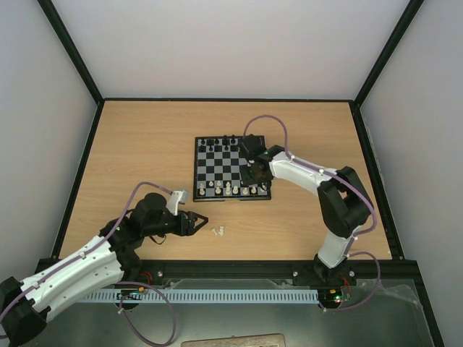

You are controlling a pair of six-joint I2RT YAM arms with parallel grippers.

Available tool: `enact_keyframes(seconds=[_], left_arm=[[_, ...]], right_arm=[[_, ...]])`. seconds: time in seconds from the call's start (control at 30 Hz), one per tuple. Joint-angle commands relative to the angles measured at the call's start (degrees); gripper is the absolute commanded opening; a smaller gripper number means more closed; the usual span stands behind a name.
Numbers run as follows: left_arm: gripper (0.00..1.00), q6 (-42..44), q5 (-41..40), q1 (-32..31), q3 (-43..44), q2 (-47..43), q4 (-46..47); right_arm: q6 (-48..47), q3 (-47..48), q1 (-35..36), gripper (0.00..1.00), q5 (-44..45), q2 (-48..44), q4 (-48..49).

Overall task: Set up the chess pieces on the board
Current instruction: Place the chess piece on the chessboard, then pick up the chess piece at the center of the board.

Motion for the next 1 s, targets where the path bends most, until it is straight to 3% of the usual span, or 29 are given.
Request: enact_keyframes(seconds=[0.0,0.23,0.47,0.7,0.97], left_arm=[[0.62,0.4,0.1,0.4,0.1,0.8,0.4],[0.65,-0.7,-3.1,0.4,0.1,3.5,0.1],[0.66,-0.1,-3.6,0.3,-0.3,9.1,3.7],[0.64,0.5,-8.6,-3.0,3.8,19.3,1.0],[0.52,-3.9,-14.2,-10.4,6.9,28.4,2.5]], right_arm=[[0.2,-0.1,-0.2,0.23,-1.9,-10.0,-1.1],[1.6,-6.3,2.6,0.27,-10.8,-25.3,0.6],[5.2,-21.4,5.3,0.28,-16.3,-33.9,6.2],[6.9,-29.9,5.5,0.28,-18.8,-37.6,10.4],[6.2,-32.5,5.5,0.28,-20.6,-38.8,12.1]])
